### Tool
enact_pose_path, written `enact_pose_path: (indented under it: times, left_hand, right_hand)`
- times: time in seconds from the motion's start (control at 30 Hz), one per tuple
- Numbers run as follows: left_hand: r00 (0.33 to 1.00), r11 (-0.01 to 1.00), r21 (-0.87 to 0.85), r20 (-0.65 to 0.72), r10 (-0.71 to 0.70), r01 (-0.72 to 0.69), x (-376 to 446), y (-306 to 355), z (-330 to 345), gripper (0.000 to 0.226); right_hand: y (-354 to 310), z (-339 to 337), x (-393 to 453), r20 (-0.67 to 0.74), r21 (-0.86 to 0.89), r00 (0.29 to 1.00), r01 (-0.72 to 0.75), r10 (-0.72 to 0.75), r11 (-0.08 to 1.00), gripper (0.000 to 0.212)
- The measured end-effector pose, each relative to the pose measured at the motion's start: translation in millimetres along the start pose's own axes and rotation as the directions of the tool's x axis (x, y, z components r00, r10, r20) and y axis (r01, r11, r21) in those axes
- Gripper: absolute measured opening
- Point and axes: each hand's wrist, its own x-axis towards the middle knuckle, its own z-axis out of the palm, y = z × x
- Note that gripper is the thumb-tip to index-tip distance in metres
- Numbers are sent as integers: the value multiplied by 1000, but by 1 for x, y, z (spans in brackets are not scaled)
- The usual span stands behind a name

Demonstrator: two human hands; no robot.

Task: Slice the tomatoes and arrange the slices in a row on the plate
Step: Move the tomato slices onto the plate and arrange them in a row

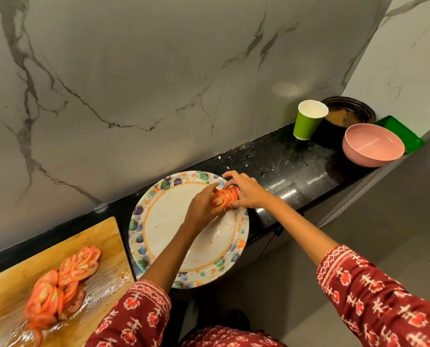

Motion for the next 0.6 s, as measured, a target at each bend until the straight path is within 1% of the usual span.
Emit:
enact_pose_path:
  times: [0.07,0.13,0.2,0.3,0.43,0.6]
  left_hand:
    - [1000,1000,1,5,-8,8,0,-1,0,76]
    - [1000,1000,9,5,-5,5,0,0,1,74]
    - [1000,999,24,7,24,-24,-2,0,1,71]
    - [998,997,36,17,64,-65,-3,0,2,69]
    - [996,995,45,19,90,-91,-3,3,2,72]
    - [998,996,68,2,61,-61,-5,5,2,66]
  right_hand:
    - [1,0,-1,0,-23,1000,-1,1,1000,72]
    - [1,0,-2,15,-34,1000,-6,7,999,78]
    - [2,1,-3,29,-19,1000,-9,10,1000,80]
    - [1,2,-2,12,7,1000,-5,5,1000,77]
    - [1,-2,-1,5,-43,1000,12,-12,999,74]
    - [3,-2,-1,7,-44,1000,2,-1,999,71]
